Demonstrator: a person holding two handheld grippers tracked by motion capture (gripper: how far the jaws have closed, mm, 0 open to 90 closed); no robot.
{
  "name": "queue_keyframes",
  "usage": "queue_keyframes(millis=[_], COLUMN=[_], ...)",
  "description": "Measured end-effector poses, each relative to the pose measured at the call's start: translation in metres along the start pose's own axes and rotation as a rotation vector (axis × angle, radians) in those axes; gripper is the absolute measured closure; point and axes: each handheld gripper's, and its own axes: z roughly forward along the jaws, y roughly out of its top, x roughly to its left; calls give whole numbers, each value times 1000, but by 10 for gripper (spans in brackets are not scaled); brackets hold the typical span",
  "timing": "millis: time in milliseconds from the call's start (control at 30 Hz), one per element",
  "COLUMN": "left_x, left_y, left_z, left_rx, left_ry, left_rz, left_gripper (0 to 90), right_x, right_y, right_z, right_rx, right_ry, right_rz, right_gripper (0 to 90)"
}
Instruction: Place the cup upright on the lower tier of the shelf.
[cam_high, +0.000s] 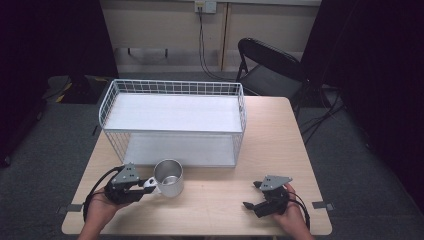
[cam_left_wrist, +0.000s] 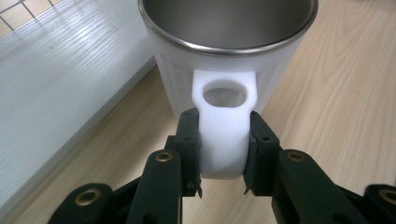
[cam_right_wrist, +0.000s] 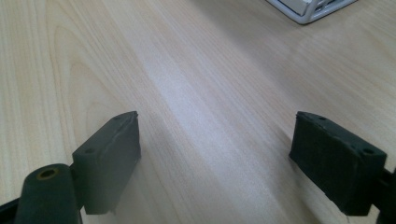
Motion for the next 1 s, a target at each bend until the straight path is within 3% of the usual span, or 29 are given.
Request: queue_keyframes(millis=[100, 300, 467, 533, 1000], left_x=[2, 1, 1, 0, 2], left_y=[2, 4, 4, 6, 6], left_z=[-1, 7, 10, 10, 7], left_rx=[-26, 0, 22, 34, 20], left_ry=[-10, -27, -30, -24, 9], left_rz=[-26, -27, -12, -1, -43], left_gripper=[616, 590, 705, 711, 717], right_x=[0, 0, 0, 0, 0], right_y=[0, 0, 0, 0, 0], right_z=[0, 0, 0, 0, 0], right_rx=[0, 0, 0, 0, 0], right_ry=[-1, 0, 0, -1, -1], right_rz=[0, 0, 0, 0, 0], right_gripper=[152, 152, 152, 152, 152])
